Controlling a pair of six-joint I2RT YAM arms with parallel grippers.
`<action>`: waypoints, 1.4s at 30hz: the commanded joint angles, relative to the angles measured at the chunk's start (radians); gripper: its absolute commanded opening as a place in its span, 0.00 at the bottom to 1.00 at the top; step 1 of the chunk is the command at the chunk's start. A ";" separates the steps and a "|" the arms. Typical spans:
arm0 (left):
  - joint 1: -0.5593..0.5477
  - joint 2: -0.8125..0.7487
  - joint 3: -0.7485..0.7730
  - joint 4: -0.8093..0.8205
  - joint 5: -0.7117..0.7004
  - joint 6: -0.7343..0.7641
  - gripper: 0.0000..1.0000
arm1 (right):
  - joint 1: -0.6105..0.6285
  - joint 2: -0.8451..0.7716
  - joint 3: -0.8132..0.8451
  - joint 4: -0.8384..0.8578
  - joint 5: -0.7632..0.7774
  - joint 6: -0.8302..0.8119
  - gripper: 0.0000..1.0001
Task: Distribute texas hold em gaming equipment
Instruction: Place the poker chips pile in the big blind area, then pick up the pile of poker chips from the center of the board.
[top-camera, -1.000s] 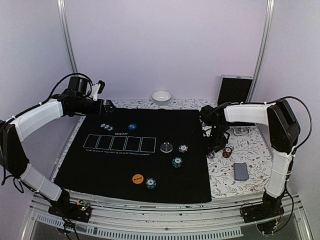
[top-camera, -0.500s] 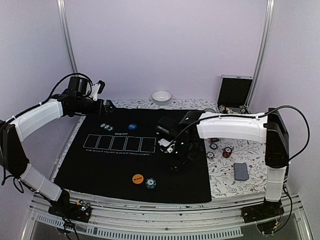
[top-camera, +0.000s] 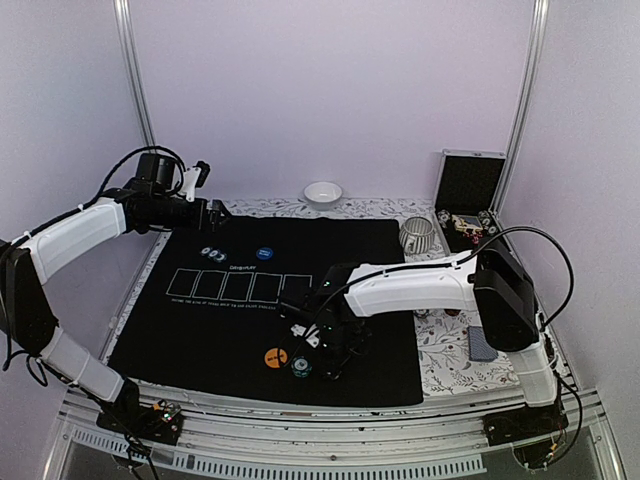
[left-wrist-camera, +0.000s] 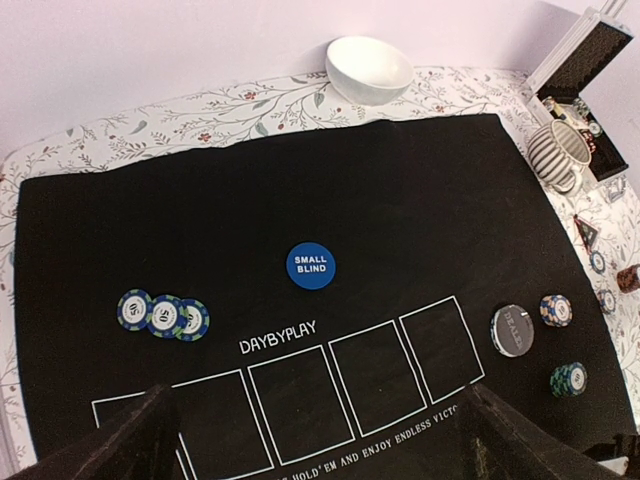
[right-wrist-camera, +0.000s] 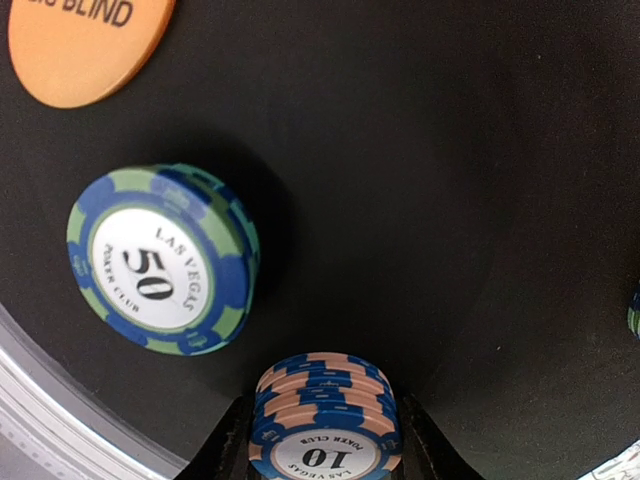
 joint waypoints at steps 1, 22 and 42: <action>0.008 -0.025 -0.008 0.001 0.001 0.015 0.98 | 0.005 0.022 0.020 0.004 0.024 0.008 0.06; 0.008 -0.020 -0.008 0.001 0.001 0.017 0.98 | -0.020 -0.139 0.102 -0.094 0.121 -0.019 0.96; 0.010 -0.015 -0.010 0.001 0.002 0.017 0.98 | -0.583 -0.400 -0.357 0.100 0.094 0.001 0.80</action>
